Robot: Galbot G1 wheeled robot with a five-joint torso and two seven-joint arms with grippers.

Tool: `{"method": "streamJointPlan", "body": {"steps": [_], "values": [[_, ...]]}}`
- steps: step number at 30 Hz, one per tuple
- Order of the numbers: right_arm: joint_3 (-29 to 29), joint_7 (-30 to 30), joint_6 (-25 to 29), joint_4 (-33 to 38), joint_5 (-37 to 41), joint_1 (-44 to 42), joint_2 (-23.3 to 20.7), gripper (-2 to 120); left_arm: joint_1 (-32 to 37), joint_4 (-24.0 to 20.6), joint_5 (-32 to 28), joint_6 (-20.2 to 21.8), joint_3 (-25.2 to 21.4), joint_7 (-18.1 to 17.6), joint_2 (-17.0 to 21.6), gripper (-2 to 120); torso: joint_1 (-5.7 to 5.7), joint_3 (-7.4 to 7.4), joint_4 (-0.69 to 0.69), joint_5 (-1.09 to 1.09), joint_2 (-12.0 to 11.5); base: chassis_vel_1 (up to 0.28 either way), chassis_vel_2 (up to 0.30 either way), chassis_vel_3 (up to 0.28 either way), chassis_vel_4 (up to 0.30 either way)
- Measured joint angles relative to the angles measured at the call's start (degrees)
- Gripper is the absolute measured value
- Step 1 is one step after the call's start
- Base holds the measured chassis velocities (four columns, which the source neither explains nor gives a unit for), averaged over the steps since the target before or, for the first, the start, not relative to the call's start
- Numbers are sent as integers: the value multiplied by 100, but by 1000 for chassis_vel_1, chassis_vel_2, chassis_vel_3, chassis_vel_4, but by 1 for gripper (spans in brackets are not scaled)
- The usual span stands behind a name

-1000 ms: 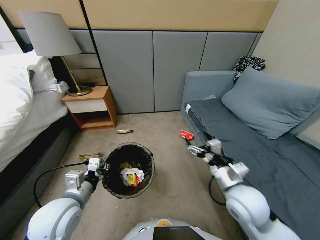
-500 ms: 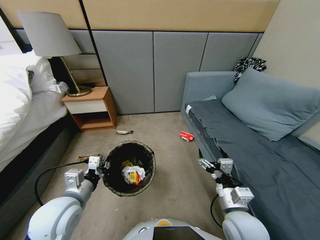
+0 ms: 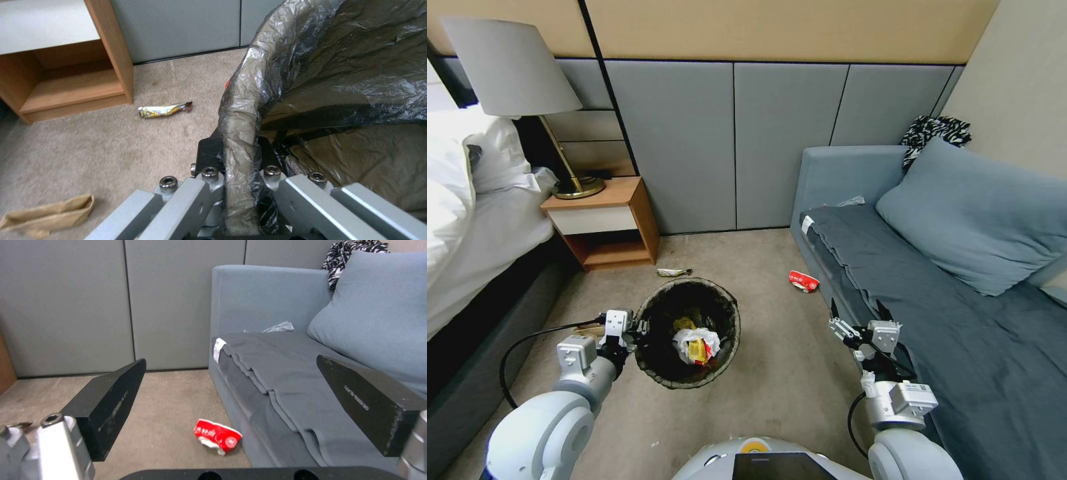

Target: Pick up the trash bin, then pick up the garbage from the floor and place it into the trash bin.

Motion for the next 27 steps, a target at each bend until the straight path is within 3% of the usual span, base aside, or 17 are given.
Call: {"method": "streamJointPlan", "body": {"steps": [27], "values": [[-46,-12,9,-144,-15,37,16,100,-9,0,-18,0,-15,3,-41,1,1,0,0,0,0,-131,129,130,-132]]}}
